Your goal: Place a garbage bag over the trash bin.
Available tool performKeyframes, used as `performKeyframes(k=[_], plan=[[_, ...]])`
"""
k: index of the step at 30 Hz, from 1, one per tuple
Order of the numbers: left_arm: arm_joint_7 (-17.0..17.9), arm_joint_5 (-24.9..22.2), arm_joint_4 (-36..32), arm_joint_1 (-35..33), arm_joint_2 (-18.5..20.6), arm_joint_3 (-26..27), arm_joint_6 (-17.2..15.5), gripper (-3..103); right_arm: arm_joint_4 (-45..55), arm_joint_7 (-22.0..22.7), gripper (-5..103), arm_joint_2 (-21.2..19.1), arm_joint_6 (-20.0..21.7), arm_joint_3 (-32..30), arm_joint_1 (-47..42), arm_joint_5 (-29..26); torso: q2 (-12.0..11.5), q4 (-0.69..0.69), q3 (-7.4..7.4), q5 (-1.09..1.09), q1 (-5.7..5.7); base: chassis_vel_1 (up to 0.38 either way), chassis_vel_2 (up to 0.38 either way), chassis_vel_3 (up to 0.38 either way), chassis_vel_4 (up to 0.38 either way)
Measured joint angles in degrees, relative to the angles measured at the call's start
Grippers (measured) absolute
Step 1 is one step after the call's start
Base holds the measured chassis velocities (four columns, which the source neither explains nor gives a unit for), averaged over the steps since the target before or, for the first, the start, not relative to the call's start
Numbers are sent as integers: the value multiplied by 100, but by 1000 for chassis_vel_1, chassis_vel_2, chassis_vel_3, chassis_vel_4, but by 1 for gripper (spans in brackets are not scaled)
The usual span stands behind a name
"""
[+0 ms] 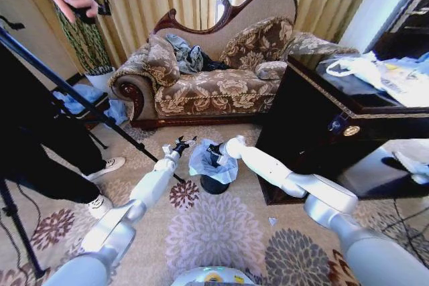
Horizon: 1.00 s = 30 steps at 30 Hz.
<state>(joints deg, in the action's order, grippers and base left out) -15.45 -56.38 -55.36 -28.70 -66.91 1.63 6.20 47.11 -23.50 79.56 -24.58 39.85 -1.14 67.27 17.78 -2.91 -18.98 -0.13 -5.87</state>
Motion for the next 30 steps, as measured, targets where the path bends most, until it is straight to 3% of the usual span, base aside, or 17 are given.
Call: performKeyframes(k=[5, 8, 9, 12, 15, 20, 23, 24, 27, 30], plan=[[79, -403, -852, -361, 573, 130, -301, 100, -192, 2, 0, 128, -79, 45, 70, 28, 1, 2, 1, 3, 1, 0, 0, 0, 0], [225, -1104, -1933, -832, 1169, 297, -788, 100, -214, 7, 0, 49, -81, 43, 74, 17, 1, 2, 1, 4, 1, 0, 0, 0, 0], [225, -1104, -1933, -832, 1169, 297, -788, 100, -214, 7, 0, 49, -81, 43, 74, 17, 1, 2, 1, 4, 1, 0, 0, 0, 0], [506, -1680, -2925, -1278, 1447, 315, -1260, 101, -254, 47, 0, -39, -40, 3, 83, -46, 1, 0, 1, 6, 1, 0, 0, 0, 0], [627, -1804, -3109, -1368, 1338, 211, -1388, 100, -191, 43, 0, -126, -26, 2, 122, -128, 1, 1, 1, 5, 1, 0, 0, 0, 0], [835, -2104, -2637, -1126, 726, -30, -1542, 96, -98, 18, 0, -247, -24, 7, 142, -206, 1, -2, 1, 5, 1, 0, 0, 0, 0], [956, -2349, -2140, -866, 301, -168, -1678, 86, -49, 1, 0, -341, -21, 1, 112, -235, 1, -4, 0, 5, 0, 0, 0, 0, 0], [956, -2349, -2140, -866, 301, -168, -1678, 86, -49, 1, 0, -341, -21, 1, 112, -235, 1, -4, 0, 5, 0, 0, 0, 0, 0], [1049, -2497, -2087, -846, 188, -235, -1825, 70, -26, -3, 0, -464, -20, -34, 93, -276, 1, -1, 1, 5, 0, 0, 0, 0, 0], [1123, -2592, -2157, -886, 171, -250, -1913, 65, -2, -8, 0, -531, -20, -39, 86, -317, 1, 0, 1, 6, 0, 0, 0, 0, 0]])
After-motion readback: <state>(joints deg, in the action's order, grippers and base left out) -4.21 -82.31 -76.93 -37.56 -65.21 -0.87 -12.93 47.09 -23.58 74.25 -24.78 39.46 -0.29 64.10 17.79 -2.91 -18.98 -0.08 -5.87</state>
